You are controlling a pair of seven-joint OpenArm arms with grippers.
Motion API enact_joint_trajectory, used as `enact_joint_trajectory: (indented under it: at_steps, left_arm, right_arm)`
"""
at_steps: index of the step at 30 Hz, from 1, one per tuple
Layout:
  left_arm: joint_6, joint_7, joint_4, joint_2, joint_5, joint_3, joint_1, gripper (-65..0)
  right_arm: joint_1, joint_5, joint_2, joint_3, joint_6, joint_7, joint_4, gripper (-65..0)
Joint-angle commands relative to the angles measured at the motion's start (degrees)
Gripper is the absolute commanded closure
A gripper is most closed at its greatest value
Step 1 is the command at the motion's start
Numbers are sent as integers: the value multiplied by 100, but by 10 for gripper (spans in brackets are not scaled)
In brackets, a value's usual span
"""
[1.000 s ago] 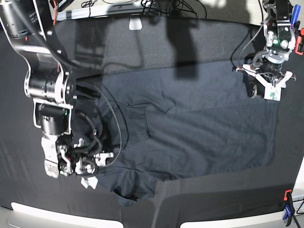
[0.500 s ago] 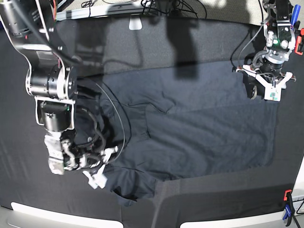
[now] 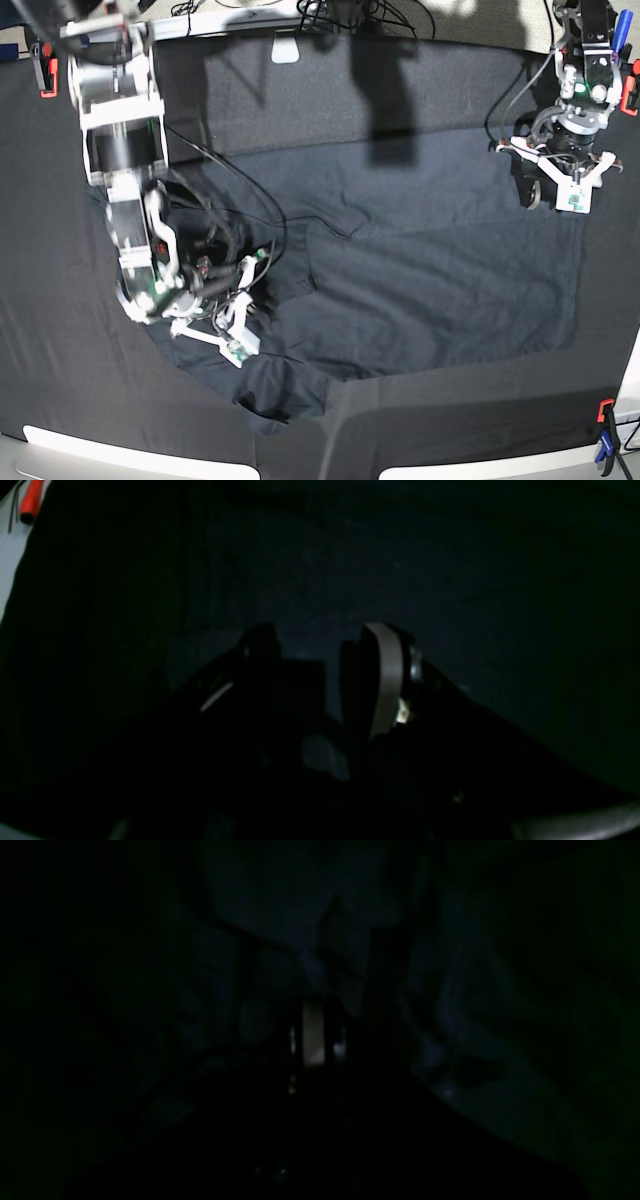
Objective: Layout the t-shirt on the table in an organized manner, then fold the t-shirt properly
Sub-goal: 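Lift the right gripper from the shirt and move it toward the collar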
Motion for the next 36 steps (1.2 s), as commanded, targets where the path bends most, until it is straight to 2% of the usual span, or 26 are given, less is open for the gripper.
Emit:
enact_joint_trajectory:
  at_steps: [1,11,18,23,31,36]
  left_arm:
    - [0,-160,116,-52,-26,-37,-46,-249]
    - [-2,-160,116,-52,-26,-37,-44,-249]
    - [-2,-160,116,-52,-26,-37,-46,-249]
    - [0,-162,116,-52,-26,-37,-46,-249]
    - [-2,-166,116,-52,-26,-37,-46,-249]
    - [0,-166,116,-52,-26,-37,-46,-249]
  right_arm:
    - [-2,52,55,28,19,105,299,-5]
    - [-1537,70,116,28,19,343,1939,-5]
    - [-2308,68,116,28,19,343,2695,-5]
    - [-2691,61,122,28,19,341,3049,-5]
    - [-3073,50,442,28,19,361,3071,-5]
    - [-3163,160,474,28,19,358,3071,-5]
